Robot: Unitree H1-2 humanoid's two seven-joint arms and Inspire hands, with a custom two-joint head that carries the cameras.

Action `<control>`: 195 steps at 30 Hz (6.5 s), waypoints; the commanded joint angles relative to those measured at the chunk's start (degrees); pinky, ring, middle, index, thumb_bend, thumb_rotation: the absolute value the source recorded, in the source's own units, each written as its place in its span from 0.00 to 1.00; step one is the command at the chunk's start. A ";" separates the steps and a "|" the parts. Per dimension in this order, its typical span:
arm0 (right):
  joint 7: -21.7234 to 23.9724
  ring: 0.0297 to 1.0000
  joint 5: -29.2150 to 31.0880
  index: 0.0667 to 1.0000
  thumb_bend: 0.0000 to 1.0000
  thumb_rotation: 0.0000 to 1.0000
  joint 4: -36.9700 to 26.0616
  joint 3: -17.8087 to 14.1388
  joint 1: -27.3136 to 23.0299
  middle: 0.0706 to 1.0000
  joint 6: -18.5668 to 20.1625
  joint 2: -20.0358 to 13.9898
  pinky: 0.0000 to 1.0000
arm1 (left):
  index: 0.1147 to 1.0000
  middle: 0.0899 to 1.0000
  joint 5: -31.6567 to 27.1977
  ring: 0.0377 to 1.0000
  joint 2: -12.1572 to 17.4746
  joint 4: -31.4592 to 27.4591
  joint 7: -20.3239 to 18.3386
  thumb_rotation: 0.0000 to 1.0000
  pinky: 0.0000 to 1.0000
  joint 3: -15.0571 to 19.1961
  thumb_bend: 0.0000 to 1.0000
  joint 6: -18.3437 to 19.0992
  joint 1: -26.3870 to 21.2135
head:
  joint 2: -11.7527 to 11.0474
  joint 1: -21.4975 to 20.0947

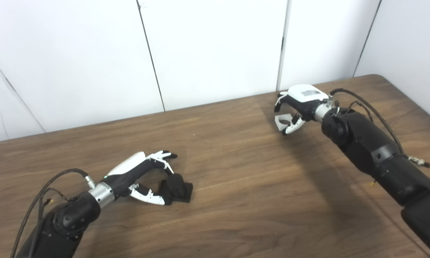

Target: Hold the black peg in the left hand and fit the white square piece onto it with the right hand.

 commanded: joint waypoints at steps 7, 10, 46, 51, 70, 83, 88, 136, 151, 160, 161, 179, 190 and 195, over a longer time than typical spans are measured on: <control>0.29 0.94 -1.29 0.73 0.67 0.12 3.33 0.57 -0.86 0.92 0.43 -2.16 0.94 | 0.43 0.94 2.12 1.00 1.97 -0.43 -3.18 0.08 1.00 -1.15 0.52 0.73 2.33 | 0.27 0.26; 0.23 0.94 -1.41 0.73 0.68 0.13 3.80 0.68 -0.94 0.92 0.34 -2.22 0.93 | 0.43 0.94 1.80 1.00 2.18 -1.21 -3.48 0.08 1.00 -1.00 0.52 1.47 2.67 | 0.45 0.35; -0.90 0.95 -1.18 0.56 0.64 0.19 9.52 3.69 -0.77 0.90 2.22 -0.97 0.96 | 0.43 0.94 2.09 1.00 2.84 -4.75 -4.16 0.08 1.00 -0.97 0.52 3.78 3.95 | 2.52 1.17; -1.90 0.94 -1.18 0.46 0.52 0.15 9.36 3.90 -0.39 0.89 1.47 -1.35 0.95 | 0.43 0.94 1.98 1.00 2.68 -4.50 -4.16 0.08 1.00 -1.06 0.52 3.62 3.98 | 2.58 1.26; -4.65 0.93 1.15 0.44 0.52 0.13 8.26 2.17 0.34 0.84 -0.37 -1.64 0.97 | 0.43 0.94 2.19 1.00 2.62 -4.52 -4.01 0.08 1.00 -1.18 0.52 3.37 4.09 | 2.92 1.79; 3.64 0.95 5.60 0.45 0.52 0.13 -8.81 -2.77 2.98 0.86 3.89 -5.43 0.97 | 0.43 0.94 2.68 1.00 1.46 -2.90 -3.32 0.08 1.00 -1.52 0.52 2.84 3.49 | 3.02 4.67; 4.94 0.95 5.96 0.45 0.52 0.13 -13.38 -4.27 3.57 0.86 2.83 -6.24 0.96 | 0.43 0.94 2.52 1.00 0.73 -1.67 -2.63 0.08 1.00 -1.38 0.52 2.01 3.28 | 2.77 5.26; 24.81 0.94 10.44 0.44 0.52 0.14 -44.98 -3.19 2.20 0.86 4.38 7.72 0.93 | 0.42 0.94 4.91 1.00 -3.90 0.63 -1.46 0.08 1.00 -2.43 0.52 5.25 1.40 | 3.48 19.18; 26.25 0.95 8.24 0.44 0.52 0.14 -43.31 -0.64 -0.61 0.86 6.13 13.00 0.94 | 0.42 0.94 5.30 1.00 -4.04 0.04 -1.70 0.08 1.00 -3.35 0.52 5.63 0.80 | 4.10 21.61; 27.04 0.95 7.80 0.44 0.52 0.14 -41.60 0.66 -1.81 0.85 5.07 13.62 0.94 | 0.42 0.94 4.92 1.00 -4.32 -0.68 -1.94 0.08 1.00 -3.37 0.52 6.46 1.13 | 4.93 22.91; 27.11 0.95 7.82 0.44 0.52 0.14 -41.33 0.75 -1.88 0.85 5.00 13.67 0.94 | 0.42 0.94 5.09 1.00 -4.34 -0.92 -2.01 0.08 1.00 -3.45 0.52 6.69 1.10 | 5.01 23.10; 25.91 0.94 6.44 0.44 0.52 0.14 -35.06 4.23 -0.86 0.85 1.92 14.81 0.94 | 0.42 0.95 5.34 1.00 -4.09 -2.81 -2.13 0.09 1.00 -3.95 0.52 8.37 1.12 | 6.18 24.42; 24.95 0.95 5.57 0.44 0.52 0.14 -31.81 4.57 -0.63 0.85 2.15 16.29 0.95 | 0.42 0.95 5.38 1.00 -4.66 -2.20 -1.86 0.09 1.00 -4.26 0.52 8.16 1.18 | 6.26 24.64; 24.48 0.95 5.42 0.44 0.52 0.14 -30.50 4.65 -0.70 0.85 2.49 17.04 0.97 | 0.42 0.95 5.28 1.00 -4.98 -2.34 -1.79 0.09 1.00 -4.20 0.52 8.66 1.35 | 6.34 25.13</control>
